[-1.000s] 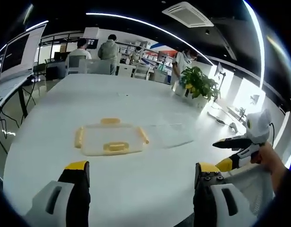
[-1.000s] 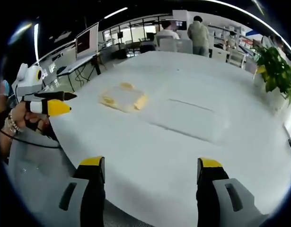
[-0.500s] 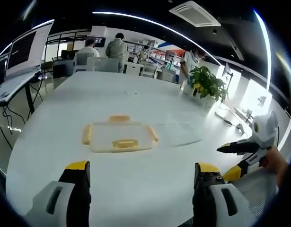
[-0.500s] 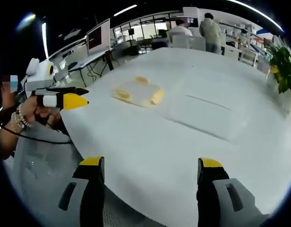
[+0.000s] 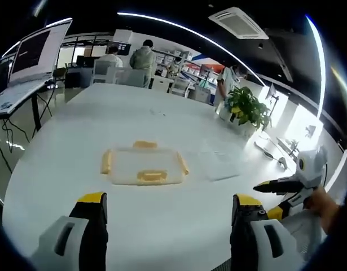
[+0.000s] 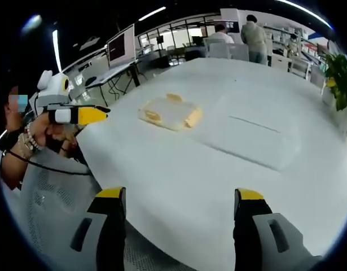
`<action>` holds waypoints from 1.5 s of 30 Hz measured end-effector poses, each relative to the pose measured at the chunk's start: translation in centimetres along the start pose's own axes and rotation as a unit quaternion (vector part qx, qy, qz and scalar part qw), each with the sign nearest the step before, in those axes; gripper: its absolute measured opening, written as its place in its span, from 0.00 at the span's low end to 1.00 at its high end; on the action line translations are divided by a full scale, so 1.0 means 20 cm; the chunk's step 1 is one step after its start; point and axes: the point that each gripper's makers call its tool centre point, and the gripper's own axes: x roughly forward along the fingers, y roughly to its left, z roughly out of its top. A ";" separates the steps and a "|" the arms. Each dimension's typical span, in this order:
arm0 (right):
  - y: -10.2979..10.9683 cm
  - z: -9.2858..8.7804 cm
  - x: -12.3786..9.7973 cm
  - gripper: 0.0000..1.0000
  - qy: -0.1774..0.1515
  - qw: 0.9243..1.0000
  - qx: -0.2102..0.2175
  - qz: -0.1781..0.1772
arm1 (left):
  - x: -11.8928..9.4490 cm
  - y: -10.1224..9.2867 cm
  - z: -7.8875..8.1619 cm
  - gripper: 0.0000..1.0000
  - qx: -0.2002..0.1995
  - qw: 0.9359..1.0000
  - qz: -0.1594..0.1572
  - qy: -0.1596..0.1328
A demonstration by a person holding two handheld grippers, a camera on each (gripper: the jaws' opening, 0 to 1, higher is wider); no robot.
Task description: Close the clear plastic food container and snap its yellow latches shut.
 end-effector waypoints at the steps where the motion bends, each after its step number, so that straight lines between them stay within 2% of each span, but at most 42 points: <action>1: 0.00 0.00 0.00 0.76 0.000 1.000 0.002 0.000 | -0.01 0.02 0.01 0.87 0.017 1.000 0.002 0.008; 3: -0.01 0.03 -0.01 0.77 -0.013 1.000 -0.005 -0.011 | -0.03 0.07 0.07 0.88 0.055 0.998 0.012 0.000; 4: 0.00 0.06 -0.02 0.77 -0.023 1.000 -0.016 -0.011 | -0.04 0.08 0.12 0.89 0.070 0.997 0.003 -0.012; 6: 0.02 0.09 -0.02 0.78 -0.027 0.999 -0.025 -0.005 | -0.05 0.07 0.19 0.93 0.075 0.996 -0.020 -0.034; 7: 0.03 0.11 -0.01 0.78 -0.028 0.999 -0.030 -0.001 | -0.05 0.09 0.20 0.93 0.076 0.996 -0.024 -0.029; 10: 0.04 0.17 0.02 0.79 -0.033 0.998 -0.062 0.003 | -0.03 0.16 0.19 0.95 0.124 0.992 -0.031 -0.003; 12: 0.05 0.22 0.04 0.79 -0.034 0.995 -0.090 0.008 | 0.00 0.22 0.19 0.95 0.172 0.984 -0.034 0.006; 14: 0.05 0.26 0.07 0.81 -0.027 0.993 -0.113 0.020 | 0.02 0.27 0.16 0.95 0.196 0.979 -0.041 0.028; 15: 0.05 0.28 0.08 0.82 -0.024 0.992 -0.120 0.024 | 0.03 0.30 0.11 0.96 0.205 0.975 -0.052 0.065; 17: 0.05 0.30 0.11 0.83 -0.015 0.988 -0.149 0.037 | 0.04 0.35 0.06 0.99 0.195 0.973 -0.060 0.107; 18: 0.05 0.32 0.12 0.84 -0.016 0.986 -0.160 0.041 | 0.04 0.36 0.06 0.99 0.207 0.969 -0.072 0.114; 19: 0.05 0.34 0.13 0.84 -0.013 0.983 -0.178 0.045 | 0.05 0.37 0.06 0.99 0.231 0.962 -0.088 0.116; 21: 0.05 0.36 0.14 0.83 -0.005 0.979 -0.195 0.052 | 0.07 0.40 0.07 0.99 0.254 0.956 -0.085 0.121; 23: 0.04 0.41 0.17 0.83 -0.009 0.977 -0.208 0.053 | 0.09 0.42 0.08 0.99 0.280 0.946 -0.105 0.129; 25: 0.02 0.43 0.19 0.81 -0.005 0.974 -0.222 0.055 | 0.11 0.44 0.11 0.99 0.284 0.945 -0.105 0.125; 28: 0.02 0.46 0.22 0.81 0.007 0.970 -0.235 0.063 | 0.15 0.47 0.10 0.99 0.285 0.938 -0.120 0.154; 33: 0.00 0.50 0.27 0.81 0.028 0.962 -0.264 0.071 | 0.20 0.52 0.10 0.99 0.324 0.919 -0.127 0.185; 36: -0.02 0.50 0.30 0.81 0.045 0.956 -0.281 0.074 | 0.22 0.52 0.10 0.99 0.340 0.908 -0.145 0.195; 39: -0.02 0.49 0.32 0.81 0.058 0.947 -0.304 0.085 | 0.24 0.54 0.12 0.98 0.346 0.905 -0.148 0.199; 41: -0.02 0.48 0.34 0.81 0.070 0.941 -0.318 0.090 | 0.25 0.56 0.12 0.97 0.349 0.899 -0.155 0.212; 45: -0.03 0.49 0.38 0.81 0.076 0.938 -0.325 0.096 | 0.27 0.59 0.11 0.90 0.383 0.879 -0.161 0.235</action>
